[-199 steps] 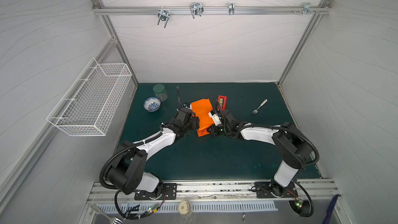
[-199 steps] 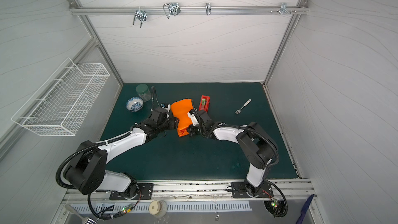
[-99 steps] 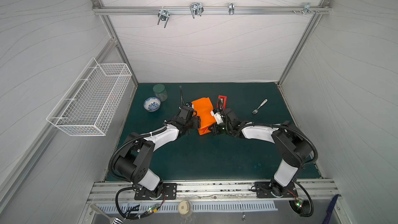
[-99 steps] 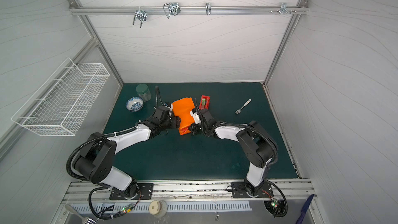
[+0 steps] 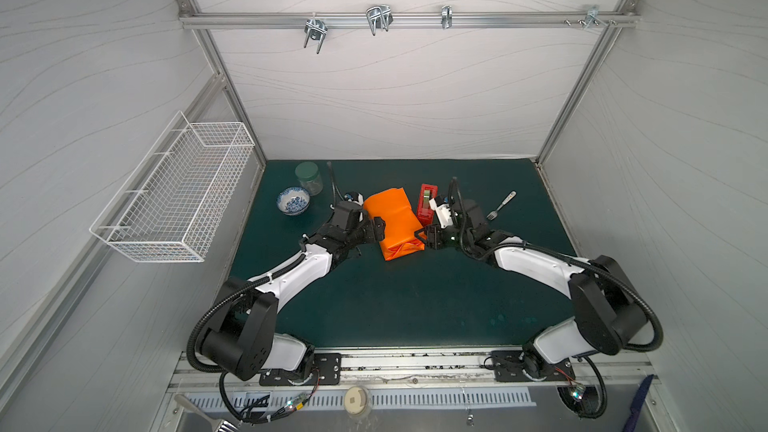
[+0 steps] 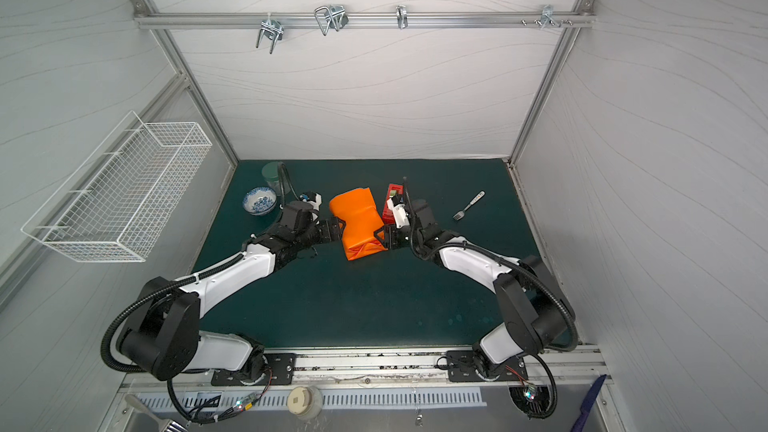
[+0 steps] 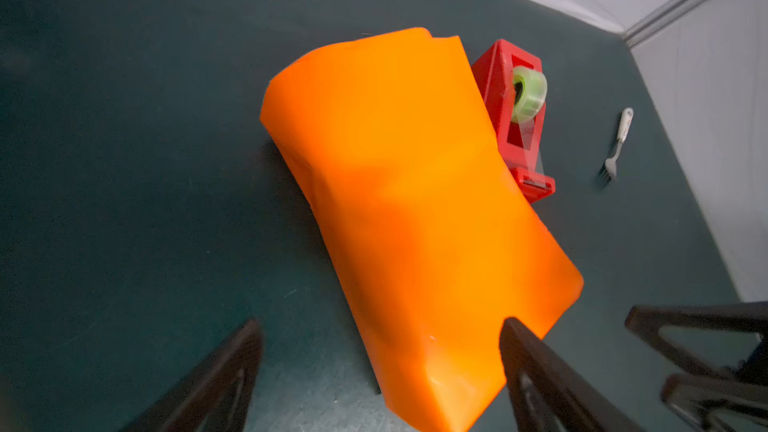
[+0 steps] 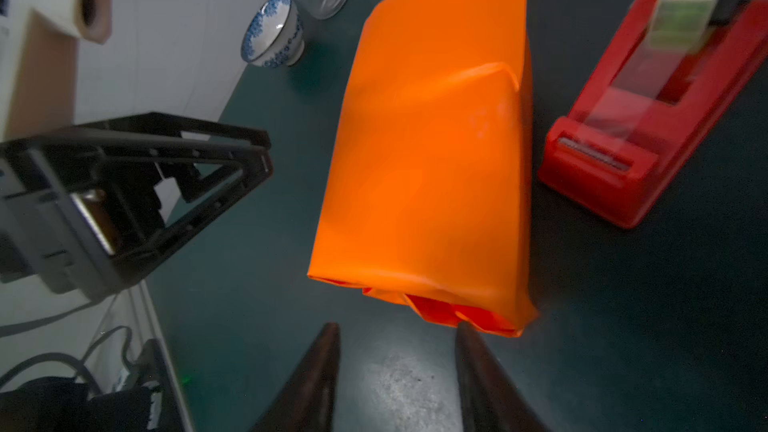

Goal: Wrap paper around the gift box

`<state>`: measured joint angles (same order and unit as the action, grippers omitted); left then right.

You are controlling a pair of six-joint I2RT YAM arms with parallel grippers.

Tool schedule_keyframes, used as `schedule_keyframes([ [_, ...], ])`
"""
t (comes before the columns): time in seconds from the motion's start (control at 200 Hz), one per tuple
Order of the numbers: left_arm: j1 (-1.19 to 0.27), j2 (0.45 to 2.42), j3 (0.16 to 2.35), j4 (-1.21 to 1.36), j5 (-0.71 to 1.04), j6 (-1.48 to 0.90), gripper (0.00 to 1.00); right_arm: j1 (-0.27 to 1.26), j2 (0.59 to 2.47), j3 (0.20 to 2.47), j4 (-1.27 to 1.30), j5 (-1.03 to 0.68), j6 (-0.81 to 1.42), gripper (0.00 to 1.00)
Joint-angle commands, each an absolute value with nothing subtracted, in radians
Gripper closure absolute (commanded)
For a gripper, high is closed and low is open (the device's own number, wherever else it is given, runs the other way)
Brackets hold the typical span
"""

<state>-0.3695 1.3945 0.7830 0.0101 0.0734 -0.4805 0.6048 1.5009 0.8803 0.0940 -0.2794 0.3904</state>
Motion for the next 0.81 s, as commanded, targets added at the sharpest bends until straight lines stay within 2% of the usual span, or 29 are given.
schedule_keyframes([
  [0.0, -0.326, 1.434, 0.817, 0.011, 0.192, -0.599, 0.07, 0.571, 1.559, 0.974, -0.030, -0.271, 0.386, 0.35],
  [0.16, -0.322, 1.534, 0.898, -0.028, 0.231, -0.619, 0.07, 0.566, 1.697, 1.104, -0.078, -0.291, 0.405, 0.29],
  [0.435, -0.318, 1.667, 0.978, -0.031, 0.260, -0.632, 0.08, 0.572, 1.800, 1.148, -0.052, -0.367, 0.448, 0.29],
  [0.61, -0.319, 1.699, 0.948, 0.047, 0.377, -0.656, 0.19, 0.587, 1.791, 1.106, 0.004, -0.483, 0.493, 0.34],
  [0.8, -0.335, 1.573, 0.784, 0.161, 0.430, -0.719, 0.29, 0.613, 1.717, 1.007, 0.067, -0.563, 0.550, 0.39],
])
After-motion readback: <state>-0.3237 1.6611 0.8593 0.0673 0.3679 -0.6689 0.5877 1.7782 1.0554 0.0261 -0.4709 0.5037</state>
